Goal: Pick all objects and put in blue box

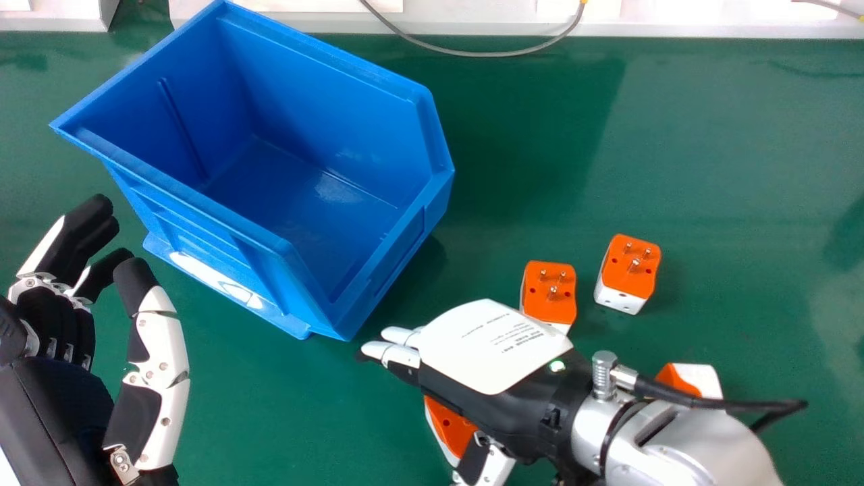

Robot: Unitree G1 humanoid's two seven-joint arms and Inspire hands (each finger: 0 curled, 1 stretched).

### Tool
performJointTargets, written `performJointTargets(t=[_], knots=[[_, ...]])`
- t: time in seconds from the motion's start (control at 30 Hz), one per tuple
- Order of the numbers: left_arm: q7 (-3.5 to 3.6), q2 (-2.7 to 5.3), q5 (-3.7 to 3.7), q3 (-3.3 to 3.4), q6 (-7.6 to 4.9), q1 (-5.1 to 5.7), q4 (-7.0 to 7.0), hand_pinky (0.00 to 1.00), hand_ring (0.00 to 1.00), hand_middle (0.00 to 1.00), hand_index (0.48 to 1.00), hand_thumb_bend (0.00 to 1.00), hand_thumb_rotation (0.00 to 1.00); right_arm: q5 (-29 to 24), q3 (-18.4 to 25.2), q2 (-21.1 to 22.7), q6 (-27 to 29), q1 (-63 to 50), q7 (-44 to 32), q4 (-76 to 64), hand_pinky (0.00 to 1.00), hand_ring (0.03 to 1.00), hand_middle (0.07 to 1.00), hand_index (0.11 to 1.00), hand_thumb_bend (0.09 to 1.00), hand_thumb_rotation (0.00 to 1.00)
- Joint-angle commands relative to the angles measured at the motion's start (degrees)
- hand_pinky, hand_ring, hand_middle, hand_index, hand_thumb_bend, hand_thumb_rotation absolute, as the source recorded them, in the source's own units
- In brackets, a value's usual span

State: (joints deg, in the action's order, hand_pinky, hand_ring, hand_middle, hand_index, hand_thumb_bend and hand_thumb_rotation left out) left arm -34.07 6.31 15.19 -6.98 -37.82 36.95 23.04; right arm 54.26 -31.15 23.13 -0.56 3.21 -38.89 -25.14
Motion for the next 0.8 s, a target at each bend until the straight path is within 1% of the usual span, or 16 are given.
performJointTargets(t=[0.0, 0.07, 0.1, 0.17, 0.2, 0.23, 0.27, 0.3, 0.33, 0.37, 0.43, 0.5, 0.53, 0.6, 0.7, 0.77], knots=[[-0.20, 4.11, 0.77, 0.32, 0.11, -0.07, 0.63, 0.68, 0.73, 0.72, 0.739, 0.24, 0.00, -0.3, 0.7, 1.3, 3.0, 2.0, 2.1, 0.6, 0.76, 0.904, 0.941, 0.942, 0.970, 0.17], [-0.19, 4.12, 0.55, 0.37, 0.16, -0.24, 0.69, 0.68, 0.73, 0.72, 0.739, 0.24, 0.00, -0.1, 0.8, 2.1, 5.2, 2.8, 4.3, 2.3, 0.75, 0.895, 0.931, 0.937, 0.976, 0.18], [-0.22, 4.08, 0.57, 0.53, 0.15, -0.41, 0.65, 0.68, 0.73, 0.72, 0.738, 0.24, 0.00, 0.0, 0.9, 2.5, 6.5, 3.3, 5.5, 3.4, 0.74, 0.893, 0.928, 0.933, 0.975, 0.17], [-0.27, 4.03, 0.74, 0.81, 0.21, -0.61, 0.62, 0.68, 0.73, 0.72, 0.739, 0.24, 0.00, 0.2, 0.8, 3.3, 8.6, 4.3, 7.3, 5.2, 0.74, 0.895, 0.926, 0.930, 0.919, 0.16], [-0.24, 4.02, 0.66, 0.82, 0.15, -0.69, 0.61, 0.68, 0.73, 0.72, 0.739, 0.24, 0.00, 0.6, 0.7, 3.8, 9.9, 4.9, 8.6, 6.2, 0.74, 0.895, 0.924, 0.928, 0.889, 0.15], [-0.18, 3.99, 0.54, 0.78, 0.07, -0.74, 0.61, 0.68, 0.73, 0.72, 0.739, 0.24, 0.00, 0.8, 0.6, 4.2, 11.0, 5.5, 9.5, 7.1, 0.73, 0.891, 0.919, 0.923, 0.838, 0.12], [-0.11, 3.93, 0.45, 0.76, -0.02, -0.79, 0.60, 0.68, 0.73, 0.72, 0.739, 0.24, 0.00, 1.1, 0.5, 4.5, 12.0, 6.0, 10.3, 8.0, 0.73, 0.891, 0.916, 0.921, 0.762, 0.07], [-0.05, 3.87, 0.43, 0.77, -0.07, -0.81, 0.61, 0.68, 0.74, 0.72, 0.740, 0.24, 0.00, 1.6, 0.3, 4.8, 13.0, 6.6, 11.3, 8.8, 0.72, 0.889, 0.911, 0.919, 0.710, 0.03], [0.02, 3.84, 0.37, 0.72, -0.04, -0.80, 0.69, 0.68, 0.74, 0.72, 0.742, 0.24, 0.00, 2.2, 0.2, 5.1, 13.9, 7.1, 12.1, 9.5, 0.71, 0.880, 0.902, 0.912, 0.673, 0.02], [0.07, 3.83, 0.28, 0.67, -0.05, -0.77, 0.76, 0.68, 0.74, 0.72, 0.742, 0.24, 0.00, 2.8, 0.1, 5.2, 14.7, 7.5, 13.1, 10.2, 0.70, 0.870, 0.894, 0.906, 0.656, 0.01], [0.06, 3.88, 0.39, 0.71, -0.11, -0.79, 0.83, 0.68, 0.74, 0.72, 0.742, 0.23, 0.00, 4.1, -0.1, 5.3, 16.0, 8.0, 15.5, 11.6, 0.66, 0.831, 0.869, 0.884, 0.659, 0.00], [-0.18, 4.08, 1.04, 0.92, 0.25, -0.77, 0.96, 0.68, 0.73, 0.72, 0.739, 0.24, 0.00, 5.0, -0.3, 5.1, 16.6, 8.4, 16.7, 12.8, 0.62, 0.795, 0.847, 0.860, 0.666, 0.00], [-0.22, 4.13, 1.12, 0.91, 0.37, -0.71, 1.03, 0.68, 0.73, 0.72, 0.738, 0.24, 0.00, 5.2, -0.4, 4.9, 16.7, 8.4, 17.1, 13.3, 0.61, 0.782, 0.840, 0.846, 0.671, 0.00], [-0.19, 4.11, 1.05, 0.78, 0.41, -0.57, 1.12, 0.68, 0.73, 0.72, 0.737, 0.24, 0.00, 5.0, -0.3, 4.3, 16.6, 8.3, 17.3, 14.0, 0.57, 0.756, 0.826, 0.799, 0.675, 0.00], [-0.21, 4.03, 1.36, 0.80, 0.53, -0.41, 1.24, 0.68, 0.74, 0.72, 0.741, 0.24, 0.00, 4.0, 0.0, 3.4, 15.9, 8.0, 16.9, 14.6, 0.54, 0.722, 0.812, 0.719, 0.683, 0.00], [-0.24, 4.08, 1.23, 0.73, 0.55, -0.38, 1.27, 0.68, 0.74, 0.72, 0.740, 0.25, 0.00, 3.4, 0.2, 2.9, 15.7, 7.8, 17.0, 15.2, 0.53, 0.687, 0.790, 0.683, 0.685, 0.00]])
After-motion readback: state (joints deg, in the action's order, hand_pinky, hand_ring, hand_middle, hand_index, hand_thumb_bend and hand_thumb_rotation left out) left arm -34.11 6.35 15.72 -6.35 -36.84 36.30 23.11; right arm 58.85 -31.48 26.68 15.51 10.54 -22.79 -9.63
